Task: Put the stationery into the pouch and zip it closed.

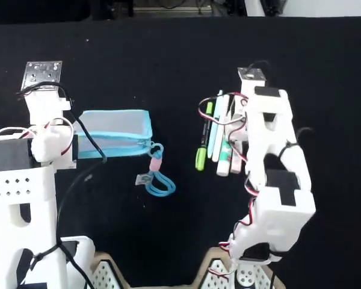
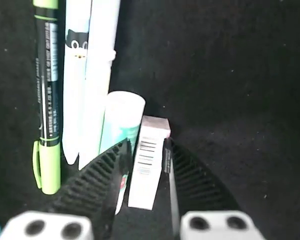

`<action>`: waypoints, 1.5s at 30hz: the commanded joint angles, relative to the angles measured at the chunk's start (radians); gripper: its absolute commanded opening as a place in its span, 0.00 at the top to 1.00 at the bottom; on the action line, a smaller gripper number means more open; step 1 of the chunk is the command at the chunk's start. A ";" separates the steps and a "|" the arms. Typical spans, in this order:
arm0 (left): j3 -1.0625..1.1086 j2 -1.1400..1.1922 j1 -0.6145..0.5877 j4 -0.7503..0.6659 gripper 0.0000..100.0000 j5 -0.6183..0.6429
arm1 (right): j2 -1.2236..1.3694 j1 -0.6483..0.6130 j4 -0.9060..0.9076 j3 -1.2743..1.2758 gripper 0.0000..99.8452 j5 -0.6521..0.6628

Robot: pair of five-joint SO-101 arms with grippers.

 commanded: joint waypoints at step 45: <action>0.004 0.005 -0.005 -0.008 0.97 0.009 | -0.096 0.187 0.163 -0.102 0.99 0.548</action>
